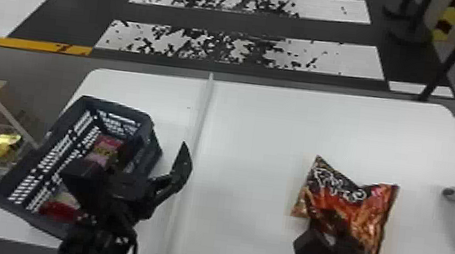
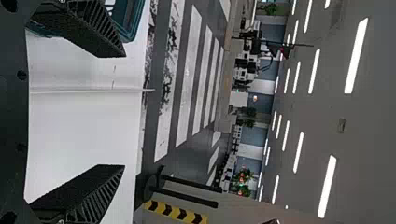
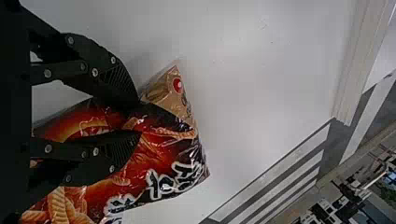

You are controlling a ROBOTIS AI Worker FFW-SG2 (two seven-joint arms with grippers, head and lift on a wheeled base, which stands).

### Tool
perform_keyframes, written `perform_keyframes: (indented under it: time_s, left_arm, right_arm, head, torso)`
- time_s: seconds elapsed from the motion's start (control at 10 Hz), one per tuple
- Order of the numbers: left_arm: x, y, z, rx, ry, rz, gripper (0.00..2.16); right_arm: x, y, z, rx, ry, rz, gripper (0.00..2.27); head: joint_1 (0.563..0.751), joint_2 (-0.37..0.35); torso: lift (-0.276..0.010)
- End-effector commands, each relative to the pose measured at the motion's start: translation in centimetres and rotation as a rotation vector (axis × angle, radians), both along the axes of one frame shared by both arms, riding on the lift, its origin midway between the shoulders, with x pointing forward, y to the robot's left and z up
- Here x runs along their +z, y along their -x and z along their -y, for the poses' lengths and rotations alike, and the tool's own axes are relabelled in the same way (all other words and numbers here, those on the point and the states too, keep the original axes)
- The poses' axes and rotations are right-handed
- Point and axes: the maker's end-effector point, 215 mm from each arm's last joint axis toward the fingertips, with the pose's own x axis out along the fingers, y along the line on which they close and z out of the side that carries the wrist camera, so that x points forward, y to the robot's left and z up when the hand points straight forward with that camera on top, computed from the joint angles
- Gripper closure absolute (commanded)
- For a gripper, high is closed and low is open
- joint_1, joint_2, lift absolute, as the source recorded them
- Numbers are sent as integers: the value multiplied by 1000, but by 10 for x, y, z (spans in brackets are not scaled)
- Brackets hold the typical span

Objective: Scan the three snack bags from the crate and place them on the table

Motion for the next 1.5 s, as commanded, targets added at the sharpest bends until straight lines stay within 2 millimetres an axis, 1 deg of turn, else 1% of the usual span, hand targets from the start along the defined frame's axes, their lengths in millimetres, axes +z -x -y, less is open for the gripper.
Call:
perform_keyframes:
  time_s: [0.0, 0.1, 0.2, 0.3, 0.4, 0.6, 0.7, 0.9, 1.0, 1.2, 1.3, 1.4]
  left_arm:
    - [4, -2, 2, -2, 2, 9, 19]
    - [6, -3, 4, -2, 7, 12, 19]
    - [8, -4, 7, -9, 7, 17, 19]
    - [10, -6, 9, -11, 10, 20, 19]
    - [10, -6, 9, -11, 9, 20, 19]
    - [10, -6, 12, -16, 7, 20, 19]
    - [10, -7, 14, -18, 9, 21, 19]
    - [10, -7, 20, -28, 8, 19, 19]
    - [10, -7, 22, -30, 5, 19, 19]
    - [7, -4, 22, -31, 0, 13, 19]
    - [7, -3, 26, -37, -3, 13, 19]
    - [7, 0, 30, -42, -6, 11, 19]
  right_arm:
    - [19, -6, -2, -6, -30, 30, 2246]
    - [39, -15, 1, -25, -67, 61, 2246]
    - [59, -23, 11, -50, -92, 90, 2246]
    - [80, -32, 17, -75, -141, 118, 2246]
    - [99, -41, 27, -112, -243, 106, 2246]
    - [130, -60, 50, -223, -624, 16, 2246]
    - [143, -63, 57, -250, -748, -5, 2246]
    - [165, -56, 74, -294, -1028, -107, 2250]
    - [173, -50, 80, -317, -1165, -190, 2250]
    - [187, -39, 99, -355, -1323, -254, 2246]
    - [193, -34, 107, -367, -1402, -282, 2246]
    - [194, -27, 110, -377, -1466, -333, 2250]
  head:
    - [695, 98]
    - [695, 103]
    - [695, 101]
    - [695, 91]
    - [695, 74]
    - [695, 49]
    - [695, 31]
    - [695, 10]
    - [695, -8]
    - [695, -36]
    - [695, -53]
    - [695, -70]
  torso:
    - [-62]
    - [-62]
    - [-62]
    - [-62]
    - [-62]
    - [-62]
    - [-62]
    - [-62]
    - [-62]
    - [-62]
    - [-62]
    - [-62]
